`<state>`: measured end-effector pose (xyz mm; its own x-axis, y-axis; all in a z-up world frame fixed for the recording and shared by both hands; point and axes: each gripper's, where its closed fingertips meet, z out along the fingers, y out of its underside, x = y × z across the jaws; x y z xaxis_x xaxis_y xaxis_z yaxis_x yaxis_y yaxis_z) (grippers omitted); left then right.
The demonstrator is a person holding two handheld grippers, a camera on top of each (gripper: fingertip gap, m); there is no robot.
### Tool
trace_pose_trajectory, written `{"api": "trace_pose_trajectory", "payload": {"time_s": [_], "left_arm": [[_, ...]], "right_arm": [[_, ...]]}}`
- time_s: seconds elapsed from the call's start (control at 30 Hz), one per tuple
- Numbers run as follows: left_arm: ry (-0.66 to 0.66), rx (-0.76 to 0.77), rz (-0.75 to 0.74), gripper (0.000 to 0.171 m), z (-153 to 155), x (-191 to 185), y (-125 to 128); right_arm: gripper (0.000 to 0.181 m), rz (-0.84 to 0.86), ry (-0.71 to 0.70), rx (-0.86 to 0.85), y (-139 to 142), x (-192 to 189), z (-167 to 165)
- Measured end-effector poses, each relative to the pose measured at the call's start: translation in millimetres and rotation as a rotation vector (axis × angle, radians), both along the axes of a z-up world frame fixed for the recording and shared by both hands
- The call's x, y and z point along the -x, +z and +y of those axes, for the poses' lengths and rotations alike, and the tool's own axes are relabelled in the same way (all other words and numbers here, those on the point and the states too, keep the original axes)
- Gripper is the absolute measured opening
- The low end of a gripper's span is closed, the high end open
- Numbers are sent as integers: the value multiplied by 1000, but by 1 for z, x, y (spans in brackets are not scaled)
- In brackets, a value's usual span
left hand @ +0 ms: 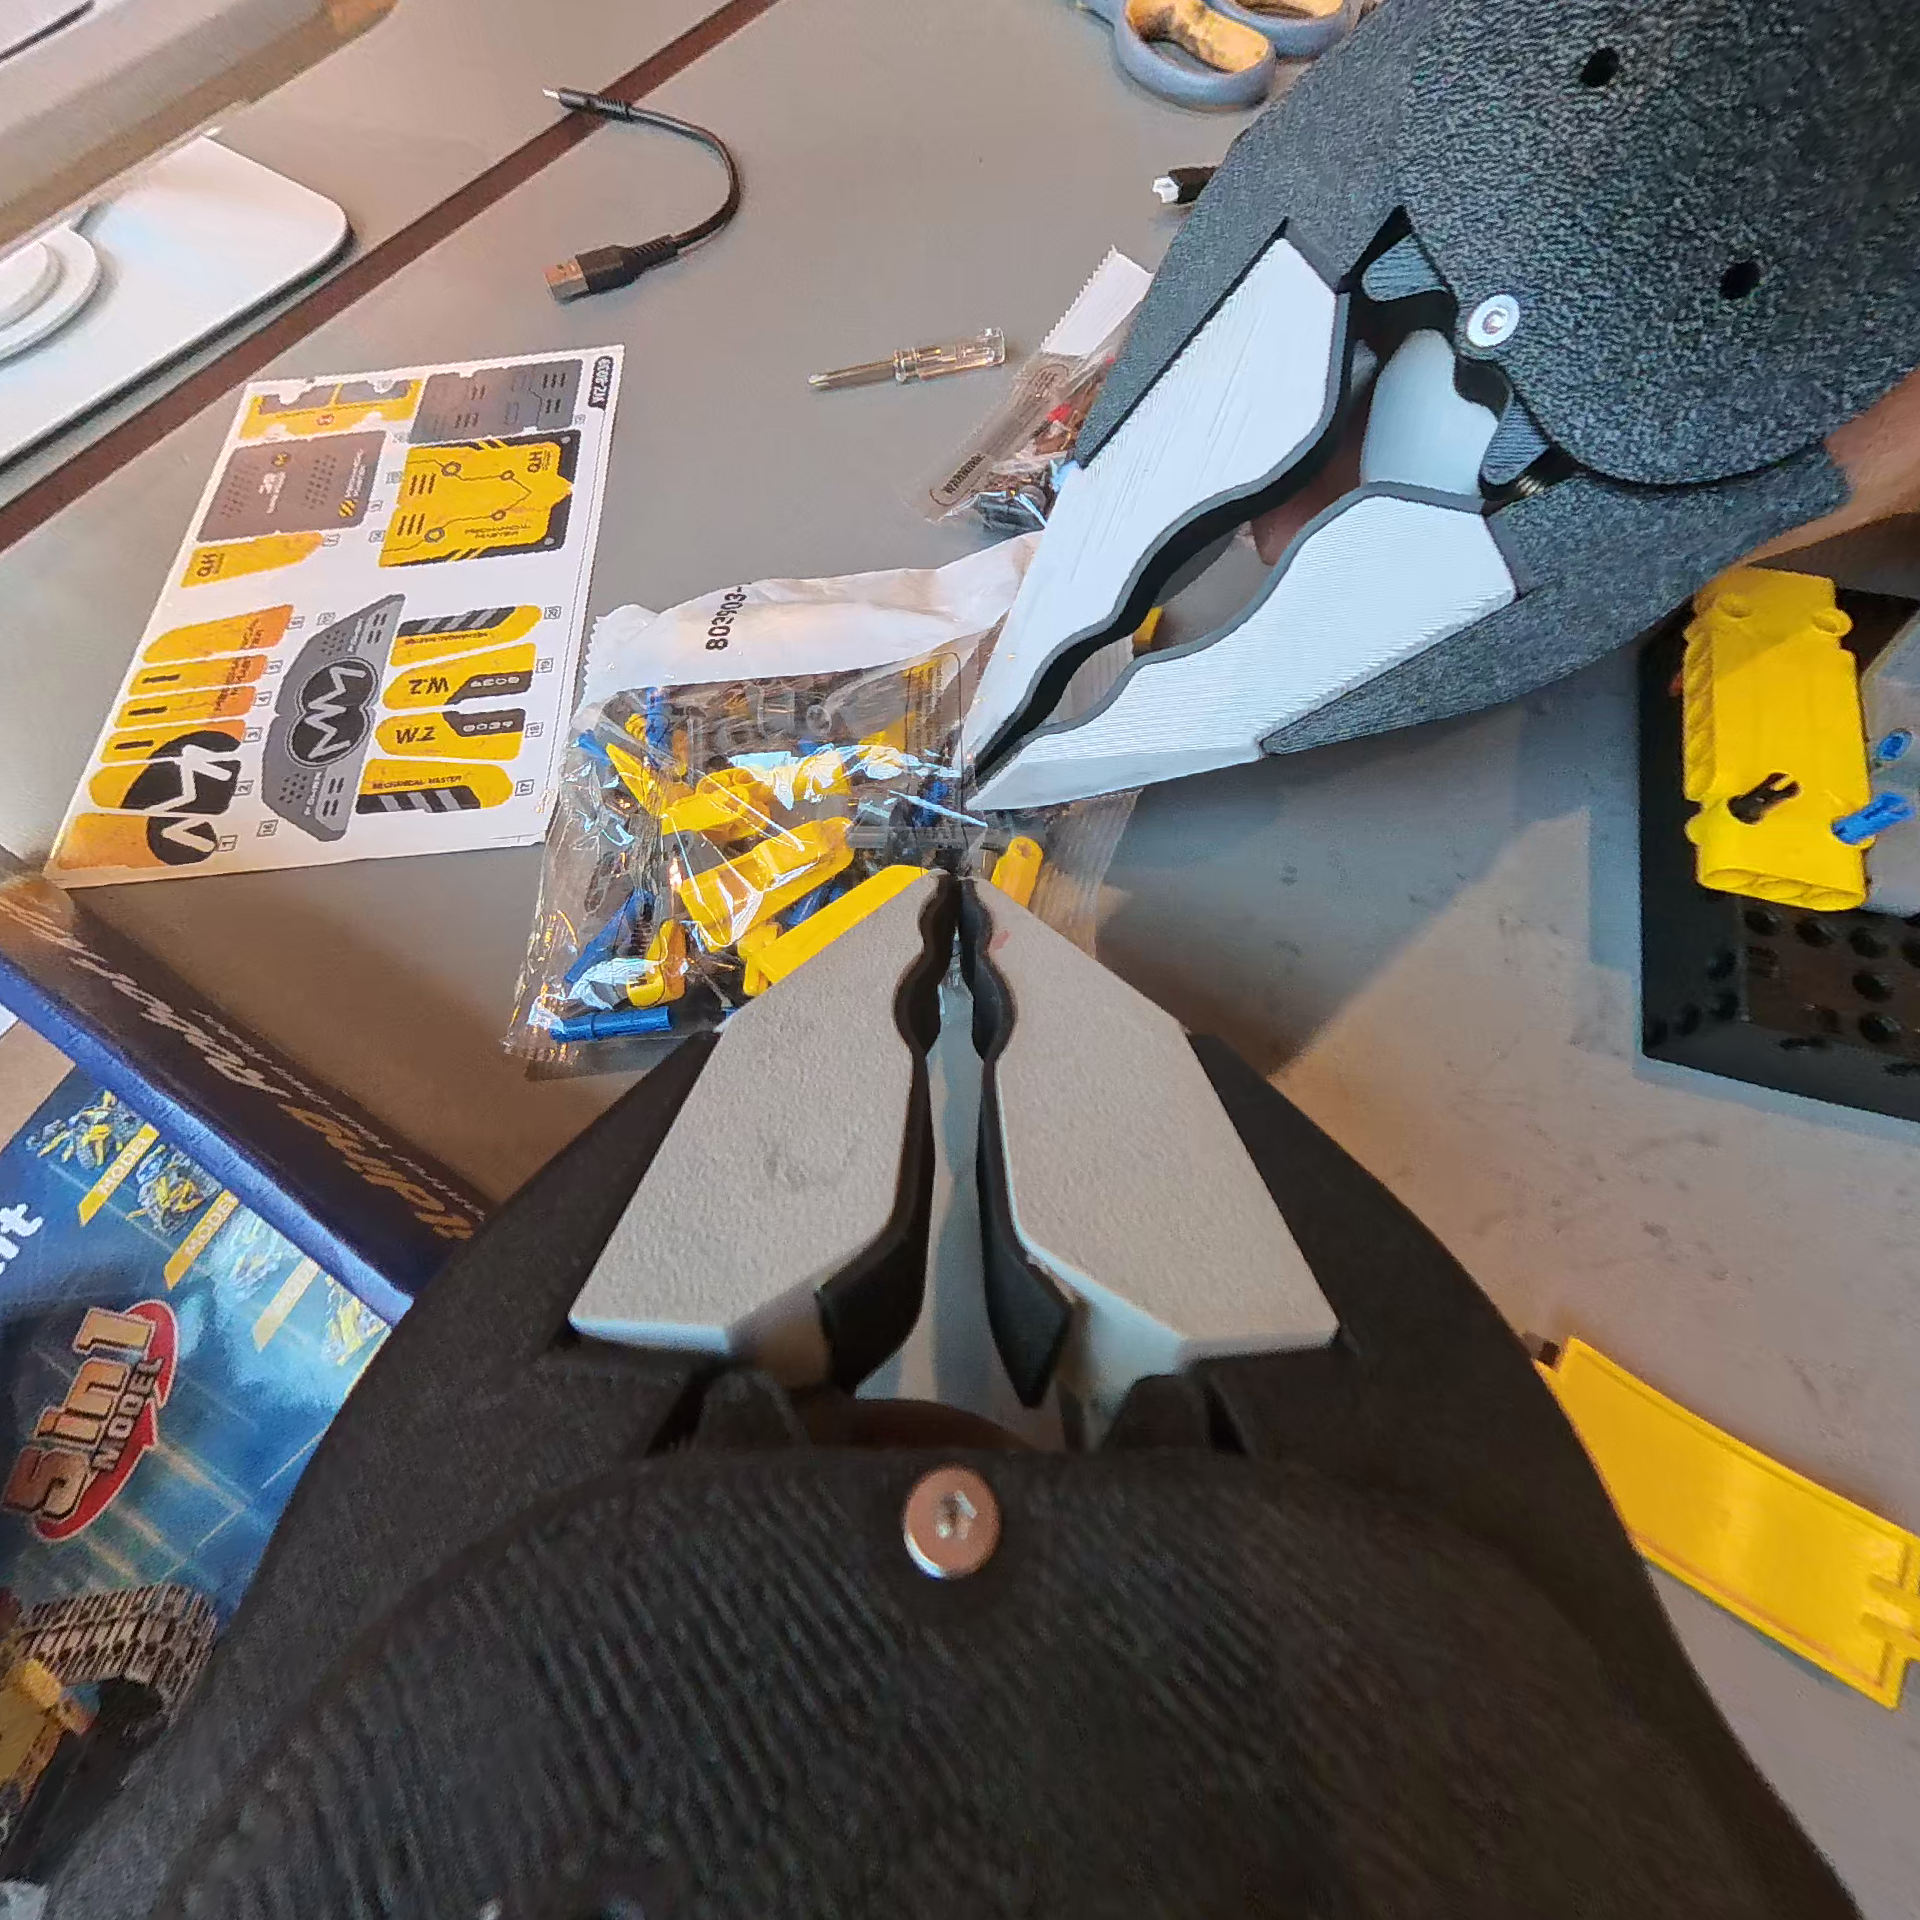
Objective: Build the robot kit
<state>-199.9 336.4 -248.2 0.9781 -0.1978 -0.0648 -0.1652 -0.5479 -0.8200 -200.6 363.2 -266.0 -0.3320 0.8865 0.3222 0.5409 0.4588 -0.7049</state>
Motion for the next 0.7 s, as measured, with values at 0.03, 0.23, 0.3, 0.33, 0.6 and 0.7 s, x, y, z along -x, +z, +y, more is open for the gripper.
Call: {"api": "trace_pose_trajectory", "payload": {"time_s": [0.03, 0.23, 0.3, 0.33, 0.6, 0.7], "left_arm": [[0, 0, 0, 0, 0, 0, 0], [-1, -2, -5, 0, 0, 0, 0], [-2, -2, -1, 0, 0, 0, 0], [-3, -1, 1, 0, 0, 0, 0], [-8, 0, -1, 0, -1, -1, 0], [-9, 0, -1, 0, -1, -2, 0]], "right_arm": [[0, -1, 0, 1, 0, 0, 0], [3, -3, -6, 26, 0, 0, 1], [6, 4, -7, 39, 2, 0, 1], [6, 8, -7, 50, 3, 0, 1], [4, -11, 12, 80, 2, -1, -3], [8, -7, 3, 120, 4, -1, -1]]}}
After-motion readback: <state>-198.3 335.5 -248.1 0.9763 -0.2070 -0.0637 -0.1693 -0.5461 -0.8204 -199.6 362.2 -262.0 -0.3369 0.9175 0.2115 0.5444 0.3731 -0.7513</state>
